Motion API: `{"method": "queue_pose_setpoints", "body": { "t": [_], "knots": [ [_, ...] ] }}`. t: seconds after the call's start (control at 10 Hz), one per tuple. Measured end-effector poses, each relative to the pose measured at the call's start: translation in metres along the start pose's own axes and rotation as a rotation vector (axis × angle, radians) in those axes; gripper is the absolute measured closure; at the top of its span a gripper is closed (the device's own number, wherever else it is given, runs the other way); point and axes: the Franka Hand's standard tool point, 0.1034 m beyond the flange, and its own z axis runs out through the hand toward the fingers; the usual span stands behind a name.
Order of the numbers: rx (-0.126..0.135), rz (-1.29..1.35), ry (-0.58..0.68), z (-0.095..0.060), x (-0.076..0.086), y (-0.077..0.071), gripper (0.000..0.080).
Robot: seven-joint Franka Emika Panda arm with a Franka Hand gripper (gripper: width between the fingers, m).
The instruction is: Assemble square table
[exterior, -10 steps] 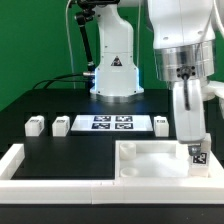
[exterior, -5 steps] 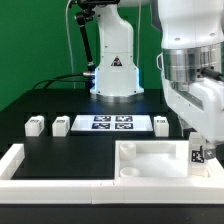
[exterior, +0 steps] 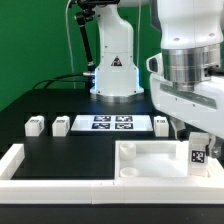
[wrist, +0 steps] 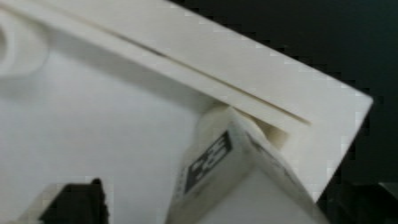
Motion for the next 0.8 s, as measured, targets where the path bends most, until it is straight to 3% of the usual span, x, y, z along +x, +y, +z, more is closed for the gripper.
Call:
{"method": "queue_pose_setpoints", "body": {
  "t": [0.2, 0.4, 0.5, 0.6, 0.7, 0.8],
  "knots": [
    [-0.007, -0.202, 0.021, 0.0001, -0.004, -0.006, 0.015],
    [-0.007, -0.198, 0.02, 0.0005, -0.0034, -0.0054, 0.015],
    [-0.007, -0.198, 0.02, 0.0006, -0.0033, -0.0053, 0.027],
    [-0.007, -0.198, 0.02, 0.0006, -0.0032, -0.0052, 0.0462],
    [-0.007, -0.198, 0.02, 0.0006, -0.0032, -0.0052, 0.0462],
    [-0.007, -0.198, 0.02, 0.0006, -0.0032, -0.0052, 0.051]
  ]
}}
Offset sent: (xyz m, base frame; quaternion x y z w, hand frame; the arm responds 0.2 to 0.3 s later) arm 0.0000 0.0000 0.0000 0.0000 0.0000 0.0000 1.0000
